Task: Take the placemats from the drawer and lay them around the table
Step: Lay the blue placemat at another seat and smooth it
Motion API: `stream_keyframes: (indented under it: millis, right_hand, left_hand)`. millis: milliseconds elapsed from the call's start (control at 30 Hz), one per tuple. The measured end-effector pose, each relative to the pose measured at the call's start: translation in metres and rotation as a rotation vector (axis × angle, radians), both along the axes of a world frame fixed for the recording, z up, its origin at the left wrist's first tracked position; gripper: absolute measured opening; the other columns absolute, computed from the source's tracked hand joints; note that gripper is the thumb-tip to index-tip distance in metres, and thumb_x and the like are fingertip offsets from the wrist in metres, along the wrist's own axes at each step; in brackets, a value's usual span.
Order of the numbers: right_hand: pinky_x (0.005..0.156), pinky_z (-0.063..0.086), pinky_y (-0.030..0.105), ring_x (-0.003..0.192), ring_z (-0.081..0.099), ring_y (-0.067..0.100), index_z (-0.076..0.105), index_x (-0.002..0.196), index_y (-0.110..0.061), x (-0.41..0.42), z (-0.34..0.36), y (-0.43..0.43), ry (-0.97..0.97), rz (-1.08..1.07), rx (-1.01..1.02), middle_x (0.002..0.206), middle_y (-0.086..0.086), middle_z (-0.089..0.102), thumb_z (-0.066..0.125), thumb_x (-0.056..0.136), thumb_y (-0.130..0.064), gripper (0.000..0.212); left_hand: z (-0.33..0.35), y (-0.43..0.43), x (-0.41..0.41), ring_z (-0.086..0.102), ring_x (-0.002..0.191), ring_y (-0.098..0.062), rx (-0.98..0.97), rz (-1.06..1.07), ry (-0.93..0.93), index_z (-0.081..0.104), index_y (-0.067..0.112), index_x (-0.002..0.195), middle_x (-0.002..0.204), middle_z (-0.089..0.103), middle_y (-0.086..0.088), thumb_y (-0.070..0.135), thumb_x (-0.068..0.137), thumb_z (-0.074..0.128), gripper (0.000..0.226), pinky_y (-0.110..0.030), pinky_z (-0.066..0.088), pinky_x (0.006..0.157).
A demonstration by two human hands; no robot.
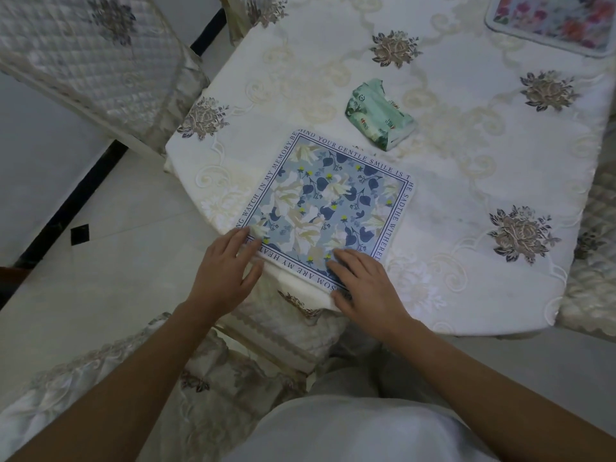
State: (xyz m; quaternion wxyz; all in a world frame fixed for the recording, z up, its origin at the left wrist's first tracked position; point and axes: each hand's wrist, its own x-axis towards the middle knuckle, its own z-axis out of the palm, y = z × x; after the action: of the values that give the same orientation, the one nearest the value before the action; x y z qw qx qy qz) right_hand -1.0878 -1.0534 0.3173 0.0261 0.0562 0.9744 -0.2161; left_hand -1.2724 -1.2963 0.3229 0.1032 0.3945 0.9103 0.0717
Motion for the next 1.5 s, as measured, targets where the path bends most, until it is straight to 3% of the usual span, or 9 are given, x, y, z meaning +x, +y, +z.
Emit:
stream_keyframes:
  millis: [200,600,833,1233,1500]
  right_hand:
    - [0.116,0.028,0.041,0.141,0.035,0.022,0.052,0.139,-0.016,-0.011,0.0,-0.028,0.011,0.13,-0.017,0.149,0.002,0.046,0.054,0.092,-0.032,0.05]
    - [0.114,0.033,0.042,0.137,0.041,0.023,0.055,0.137,-0.015,0.038,0.004,-0.002,-0.029,0.105,0.056,0.148,0.003,0.048,0.056,0.089,-0.03,0.051]
    - [0.118,0.024,0.042,0.141,0.034,0.023,0.046,0.144,-0.016,-0.002,0.012,-0.029,-0.025,0.114,0.033,0.151,0.003,0.042,0.047,0.095,-0.036,0.052]
    - [0.121,0.023,0.04,0.146,0.03,0.021,0.045,0.146,-0.015,0.069,-0.008,0.01,-0.049,0.069,0.014,0.155,0.003,0.038,0.049,0.093,-0.025,0.054]
    - [0.118,0.029,0.047,0.145,0.032,0.024,0.045,0.146,-0.017,0.078,-0.005,0.024,-0.067,0.057,-0.001,0.156,0.003,0.038,0.043,0.096,-0.03,0.052]
  left_hand:
    - [-0.005,0.018,0.022,0.04,0.14,-0.027,0.043,-0.303,-0.007,0.056,0.017,0.139,0.151,0.045,-0.009,0.045,0.103,0.039,0.048,-0.042,0.036,0.113]
    - [0.011,-0.009,0.011,0.044,0.136,-0.03,-0.075,-0.044,-0.015,0.056,0.019,0.14,0.152,0.045,-0.01,0.047,0.098,0.036,0.054,-0.045,0.034,0.109]
    - [0.008,0.033,0.054,0.044,0.137,-0.029,-0.02,-0.232,-0.049,0.057,0.017,0.139,0.15,0.048,-0.01,0.045,0.1,0.039,0.051,-0.046,0.035,0.113]
    - [0.009,-0.009,0.015,0.042,0.139,-0.029,-0.088,-0.132,-0.017,0.053,0.02,0.142,0.154,0.043,-0.009,0.043,0.1,0.034,0.053,-0.045,0.032,0.113]
    - [0.013,-0.01,-0.012,0.042,0.137,-0.03,-0.102,-0.096,-0.02,0.052,0.018,0.143,0.153,0.043,-0.011,0.045,0.099,0.033,0.056,-0.047,0.034,0.111]
